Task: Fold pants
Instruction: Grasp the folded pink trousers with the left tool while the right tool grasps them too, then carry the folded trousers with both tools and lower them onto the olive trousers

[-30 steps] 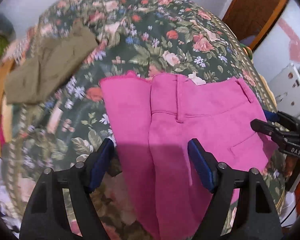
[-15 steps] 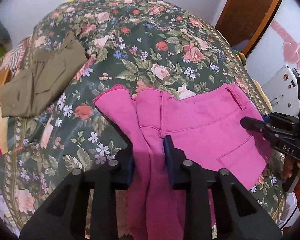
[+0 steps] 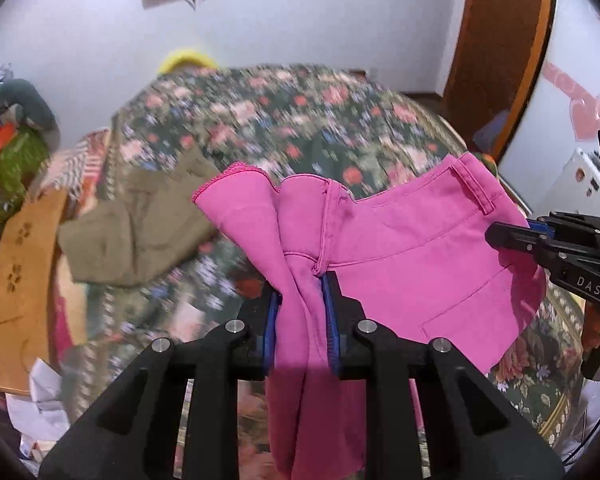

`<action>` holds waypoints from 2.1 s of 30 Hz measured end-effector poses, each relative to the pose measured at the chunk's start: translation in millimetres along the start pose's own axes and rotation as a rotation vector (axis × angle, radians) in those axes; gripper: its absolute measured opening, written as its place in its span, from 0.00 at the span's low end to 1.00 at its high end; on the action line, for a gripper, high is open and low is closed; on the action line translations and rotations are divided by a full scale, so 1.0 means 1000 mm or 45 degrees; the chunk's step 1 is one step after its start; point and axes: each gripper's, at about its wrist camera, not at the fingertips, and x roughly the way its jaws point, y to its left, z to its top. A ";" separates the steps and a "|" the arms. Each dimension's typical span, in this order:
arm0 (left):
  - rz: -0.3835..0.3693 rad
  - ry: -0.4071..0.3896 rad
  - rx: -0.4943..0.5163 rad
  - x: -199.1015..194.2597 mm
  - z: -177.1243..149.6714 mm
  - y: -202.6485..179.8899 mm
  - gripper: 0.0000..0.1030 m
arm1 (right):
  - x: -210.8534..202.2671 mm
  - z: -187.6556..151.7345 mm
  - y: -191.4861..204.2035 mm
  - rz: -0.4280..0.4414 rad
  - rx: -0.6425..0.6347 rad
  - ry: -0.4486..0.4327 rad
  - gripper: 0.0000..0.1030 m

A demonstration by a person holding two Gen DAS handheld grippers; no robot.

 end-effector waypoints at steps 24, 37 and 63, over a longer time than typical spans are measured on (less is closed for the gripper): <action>0.217 -0.063 -0.269 0.059 0.040 0.220 0.21 | 0.146 0.120 0.132 0.082 -0.178 -0.026 0.11; 0.328 -0.013 -0.311 0.131 0.034 0.275 0.18 | 0.244 0.130 0.156 -0.026 -0.300 0.129 0.10; 0.215 -0.075 -0.311 0.011 0.037 0.218 0.42 | 0.124 0.134 0.154 -0.102 -0.278 0.007 0.36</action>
